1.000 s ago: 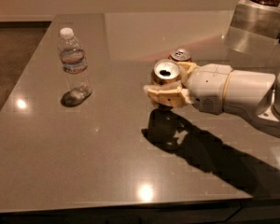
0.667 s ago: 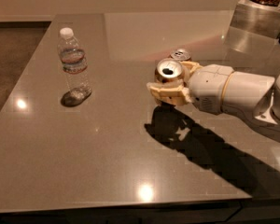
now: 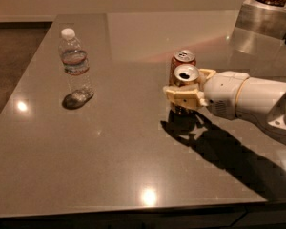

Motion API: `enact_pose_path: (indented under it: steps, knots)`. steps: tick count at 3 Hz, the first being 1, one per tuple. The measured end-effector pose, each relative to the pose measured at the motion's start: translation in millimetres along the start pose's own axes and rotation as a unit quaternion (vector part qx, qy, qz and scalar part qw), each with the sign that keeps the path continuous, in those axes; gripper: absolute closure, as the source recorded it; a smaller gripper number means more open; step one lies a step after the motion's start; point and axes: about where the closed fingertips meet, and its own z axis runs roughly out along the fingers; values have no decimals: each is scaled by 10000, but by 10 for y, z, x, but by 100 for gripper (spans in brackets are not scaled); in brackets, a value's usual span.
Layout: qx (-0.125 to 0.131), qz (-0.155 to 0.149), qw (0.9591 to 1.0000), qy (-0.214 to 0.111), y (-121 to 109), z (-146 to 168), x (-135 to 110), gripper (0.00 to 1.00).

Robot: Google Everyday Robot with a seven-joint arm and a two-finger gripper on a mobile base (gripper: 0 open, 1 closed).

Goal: Move orange can near coke can

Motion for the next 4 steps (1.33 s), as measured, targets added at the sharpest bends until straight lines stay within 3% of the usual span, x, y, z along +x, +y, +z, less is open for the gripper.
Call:
enact_pose_path:
  steps: [1, 4]
  knots:
    - [107, 248, 9996, 59, -120, -58, 82, 87]
    - [311, 368, 9988, 23, -356, -139, 232, 17]
